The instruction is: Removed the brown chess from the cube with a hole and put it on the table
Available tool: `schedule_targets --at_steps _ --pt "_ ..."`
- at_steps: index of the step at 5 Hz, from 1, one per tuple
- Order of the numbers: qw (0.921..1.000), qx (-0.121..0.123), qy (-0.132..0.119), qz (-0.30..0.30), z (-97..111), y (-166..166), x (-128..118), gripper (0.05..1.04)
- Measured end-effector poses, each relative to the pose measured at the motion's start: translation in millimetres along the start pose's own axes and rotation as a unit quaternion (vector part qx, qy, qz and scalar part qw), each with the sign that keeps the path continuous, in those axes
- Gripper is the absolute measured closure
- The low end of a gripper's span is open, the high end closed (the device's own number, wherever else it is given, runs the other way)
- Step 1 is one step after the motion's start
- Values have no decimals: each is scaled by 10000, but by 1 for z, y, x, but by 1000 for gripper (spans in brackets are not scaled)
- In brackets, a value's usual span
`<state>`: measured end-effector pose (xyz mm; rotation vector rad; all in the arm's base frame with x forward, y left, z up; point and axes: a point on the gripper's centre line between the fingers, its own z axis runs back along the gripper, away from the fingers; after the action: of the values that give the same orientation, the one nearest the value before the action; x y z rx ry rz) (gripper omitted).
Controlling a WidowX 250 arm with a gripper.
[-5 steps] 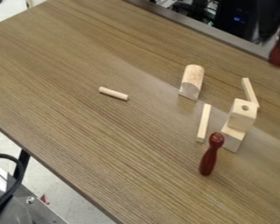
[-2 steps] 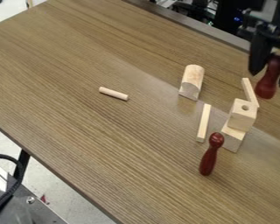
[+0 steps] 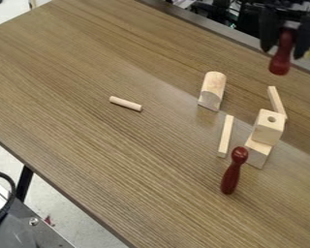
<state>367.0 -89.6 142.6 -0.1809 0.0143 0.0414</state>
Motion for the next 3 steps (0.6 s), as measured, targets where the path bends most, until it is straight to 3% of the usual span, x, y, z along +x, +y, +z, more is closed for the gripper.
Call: schedule_targets --at_steps 2,3 --pt "9992 -11 292 262 -40 17 16 567" --pt "9994 139 112 283 -55 24 23 567"
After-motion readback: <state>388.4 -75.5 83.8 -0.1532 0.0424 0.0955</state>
